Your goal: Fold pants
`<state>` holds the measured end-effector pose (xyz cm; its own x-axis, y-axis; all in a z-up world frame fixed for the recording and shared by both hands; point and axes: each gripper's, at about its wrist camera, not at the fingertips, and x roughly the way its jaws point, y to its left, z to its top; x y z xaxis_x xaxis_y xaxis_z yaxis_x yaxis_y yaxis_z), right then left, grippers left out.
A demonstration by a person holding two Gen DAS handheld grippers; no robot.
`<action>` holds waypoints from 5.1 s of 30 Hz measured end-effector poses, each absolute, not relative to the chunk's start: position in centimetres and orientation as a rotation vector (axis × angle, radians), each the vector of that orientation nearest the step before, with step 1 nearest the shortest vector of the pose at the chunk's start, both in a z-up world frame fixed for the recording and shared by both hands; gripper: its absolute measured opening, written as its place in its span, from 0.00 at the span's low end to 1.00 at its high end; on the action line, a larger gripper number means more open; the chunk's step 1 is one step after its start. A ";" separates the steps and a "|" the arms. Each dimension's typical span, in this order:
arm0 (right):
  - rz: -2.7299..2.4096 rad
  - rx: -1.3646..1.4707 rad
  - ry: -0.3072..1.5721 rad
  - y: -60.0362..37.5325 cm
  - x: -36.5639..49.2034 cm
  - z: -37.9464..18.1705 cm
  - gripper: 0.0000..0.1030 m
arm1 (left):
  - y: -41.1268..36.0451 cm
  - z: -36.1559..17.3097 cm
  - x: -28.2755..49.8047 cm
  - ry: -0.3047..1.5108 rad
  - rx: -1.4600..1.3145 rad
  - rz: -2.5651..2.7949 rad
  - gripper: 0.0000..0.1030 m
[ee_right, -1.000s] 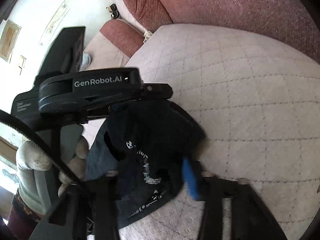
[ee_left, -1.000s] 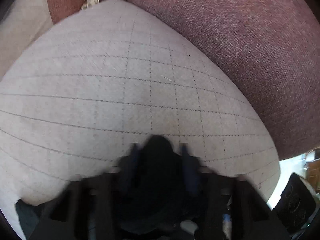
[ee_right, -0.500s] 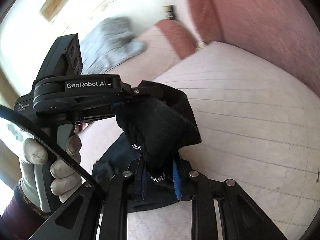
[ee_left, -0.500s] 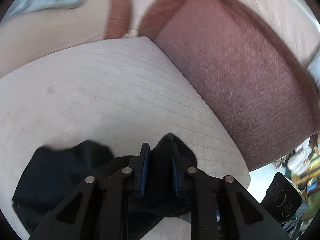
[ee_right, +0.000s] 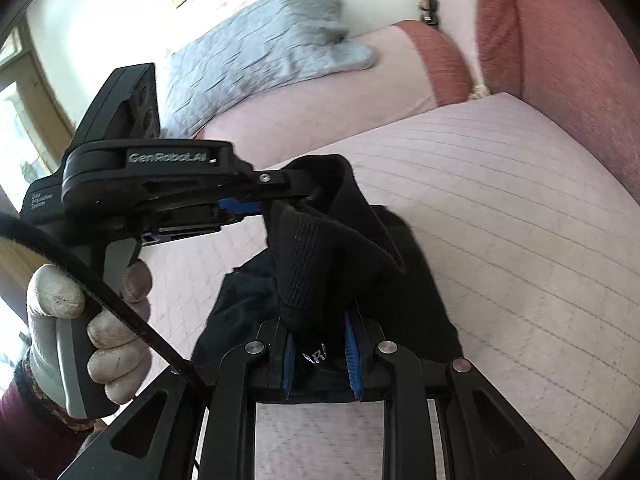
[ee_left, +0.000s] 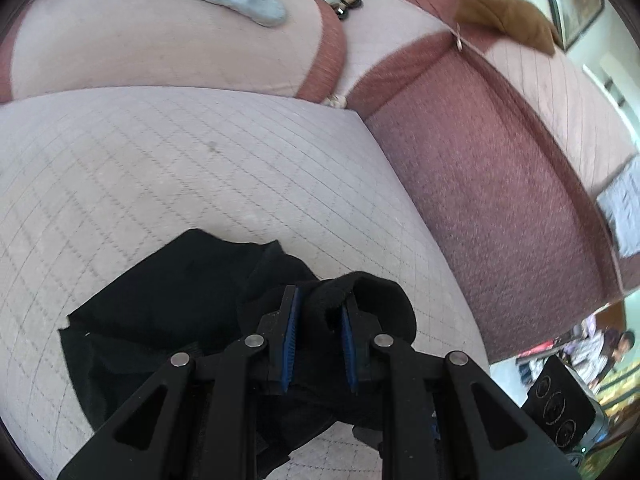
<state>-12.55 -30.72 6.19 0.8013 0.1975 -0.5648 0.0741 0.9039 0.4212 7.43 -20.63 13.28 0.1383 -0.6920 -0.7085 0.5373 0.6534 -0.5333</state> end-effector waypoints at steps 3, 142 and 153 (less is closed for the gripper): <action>0.112 0.408 0.659 -29.0 -11.8 6.6 0.23 | -17.7 12.9 8.1 1.116 -0.236 -0.870 0.18; 0.356 0.766 0.883 -31.8 1.1 0.8 0.35 | -8.7 3.8 7.6 1.183 -0.520 -0.625 0.51; 0.296 0.742 0.759 -32.6 3.1 3.8 0.33 | -11.4 5.2 12.4 1.131 -0.447 -0.603 0.51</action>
